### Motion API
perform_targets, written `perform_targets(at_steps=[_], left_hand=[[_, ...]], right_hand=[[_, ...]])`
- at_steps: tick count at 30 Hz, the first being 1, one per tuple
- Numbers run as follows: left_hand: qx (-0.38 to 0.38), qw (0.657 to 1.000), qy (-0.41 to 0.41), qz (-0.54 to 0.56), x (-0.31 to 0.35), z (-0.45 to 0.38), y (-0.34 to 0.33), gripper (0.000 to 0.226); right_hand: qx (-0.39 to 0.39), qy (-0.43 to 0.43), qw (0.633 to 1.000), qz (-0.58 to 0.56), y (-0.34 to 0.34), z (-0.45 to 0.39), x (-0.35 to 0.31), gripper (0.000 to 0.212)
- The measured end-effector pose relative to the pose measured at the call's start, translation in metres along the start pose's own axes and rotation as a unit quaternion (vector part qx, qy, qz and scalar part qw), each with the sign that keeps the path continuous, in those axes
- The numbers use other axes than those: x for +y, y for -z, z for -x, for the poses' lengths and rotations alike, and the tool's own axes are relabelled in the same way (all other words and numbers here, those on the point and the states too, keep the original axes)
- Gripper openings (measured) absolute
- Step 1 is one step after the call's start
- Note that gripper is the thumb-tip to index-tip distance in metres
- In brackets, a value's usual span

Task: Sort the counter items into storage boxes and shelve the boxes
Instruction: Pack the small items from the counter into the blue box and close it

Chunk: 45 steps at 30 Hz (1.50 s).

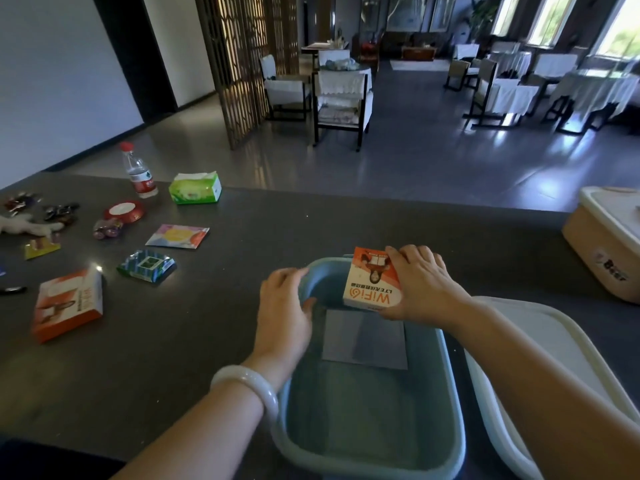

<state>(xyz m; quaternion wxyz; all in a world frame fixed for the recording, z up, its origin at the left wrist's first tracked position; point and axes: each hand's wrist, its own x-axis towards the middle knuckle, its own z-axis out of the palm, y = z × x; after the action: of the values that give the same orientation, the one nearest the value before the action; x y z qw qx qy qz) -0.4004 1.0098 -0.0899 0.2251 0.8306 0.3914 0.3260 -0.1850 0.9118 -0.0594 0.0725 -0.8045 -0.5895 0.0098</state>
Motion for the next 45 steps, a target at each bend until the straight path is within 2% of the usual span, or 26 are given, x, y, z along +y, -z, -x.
perform_targets(at_steps=[3,5,7,9,12,15,19,38,45], left_hand=[[-0.097,0.993,0.066,-0.020,-0.015,-0.007,0.000,0.051],[-0.145,0.984,0.099,0.033,-0.022,-0.004,-0.004,0.043],[-0.163,0.972,0.129,0.112,-0.026,0.003,-0.009,0.044],[-0.148,0.968,0.150,0.136,-0.030,0.005,-0.013,0.048],[-0.131,0.973,0.159,0.106,-0.032,0.004,-0.013,0.047],[-0.125,0.976,0.148,0.099,-0.035,0.004,-0.015,0.047],[-0.118,0.979,0.141,0.093,-0.035,0.004,-0.019,0.048],[-0.127,0.974,0.161,0.093,-0.035,0.004,-0.018,0.048],[-0.126,0.974,0.160,0.095,-0.034,0.003,-0.016,0.048]], right_hand=[[-0.001,0.037,0.999,0.003,-0.006,0.003,-0.016,0.105],[-0.019,0.059,0.998,-0.001,-0.015,0.004,-0.026,0.101],[-0.053,0.065,0.996,-0.007,-0.028,0.003,-0.033,0.105],[-0.081,0.055,0.995,-0.007,-0.042,-0.001,-0.036,0.110],[-0.118,0.022,0.993,-0.020,-0.060,-0.006,-0.034,0.116],[-0.168,-0.008,0.985,-0.023,-0.077,-0.007,-0.028,0.111],[-0.191,-0.025,0.981,-0.009,-0.088,-0.011,-0.026,0.110],[-0.193,-0.056,0.979,-0.027,-0.100,-0.012,-0.019,0.125],[-0.186,-0.062,0.980,-0.031,-0.104,-0.014,-0.015,0.113]])
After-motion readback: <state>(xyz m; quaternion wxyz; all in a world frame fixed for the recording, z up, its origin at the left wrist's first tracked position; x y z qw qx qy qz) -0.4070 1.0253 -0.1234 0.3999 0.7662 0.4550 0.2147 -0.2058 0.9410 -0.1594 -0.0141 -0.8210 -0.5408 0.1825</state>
